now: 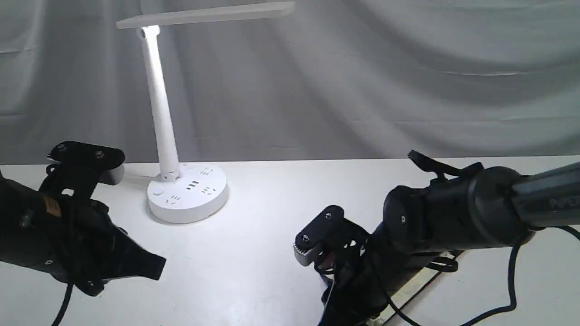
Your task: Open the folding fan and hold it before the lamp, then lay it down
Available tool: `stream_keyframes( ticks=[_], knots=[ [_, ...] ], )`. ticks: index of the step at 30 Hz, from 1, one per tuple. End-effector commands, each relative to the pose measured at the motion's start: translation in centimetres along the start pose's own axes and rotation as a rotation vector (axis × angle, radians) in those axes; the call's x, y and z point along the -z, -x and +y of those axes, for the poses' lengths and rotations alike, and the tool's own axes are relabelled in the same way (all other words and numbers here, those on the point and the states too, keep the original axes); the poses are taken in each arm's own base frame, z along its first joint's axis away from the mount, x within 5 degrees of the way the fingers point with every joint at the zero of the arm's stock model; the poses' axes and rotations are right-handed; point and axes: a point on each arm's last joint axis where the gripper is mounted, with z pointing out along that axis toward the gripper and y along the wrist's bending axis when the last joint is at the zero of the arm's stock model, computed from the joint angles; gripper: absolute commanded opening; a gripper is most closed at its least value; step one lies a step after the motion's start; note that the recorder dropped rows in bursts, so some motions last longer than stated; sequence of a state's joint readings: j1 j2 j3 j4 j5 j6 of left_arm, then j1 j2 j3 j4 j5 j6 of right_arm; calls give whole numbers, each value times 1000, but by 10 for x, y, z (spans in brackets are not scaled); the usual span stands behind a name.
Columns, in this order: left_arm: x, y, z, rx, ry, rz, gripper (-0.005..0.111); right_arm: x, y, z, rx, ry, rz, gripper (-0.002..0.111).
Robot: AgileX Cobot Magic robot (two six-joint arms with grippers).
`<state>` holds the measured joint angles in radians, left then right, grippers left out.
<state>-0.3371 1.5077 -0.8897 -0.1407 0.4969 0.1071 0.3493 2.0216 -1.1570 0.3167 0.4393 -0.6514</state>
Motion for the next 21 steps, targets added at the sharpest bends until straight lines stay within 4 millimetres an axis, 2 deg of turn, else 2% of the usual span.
stream_keyframes(
  ticks=[1, 14, 18, 21],
  knots=[
    [2, 3, -2, -3, -6, -20, 0, 0, 0, -2, 44, -23, -1, 33],
    [2, 3, -2, -3, -6, -20, 0, 4, 18, -20, 30, -187, -215, 33],
    [2, 3, -2, -3, -6, -20, 0, 10, 19, -37, -71, -211, -254, 33],
    [2, 3, -2, -3, -6, -20, 0, 19, 22, -50, -182, -156, -216, 33]
  ],
)
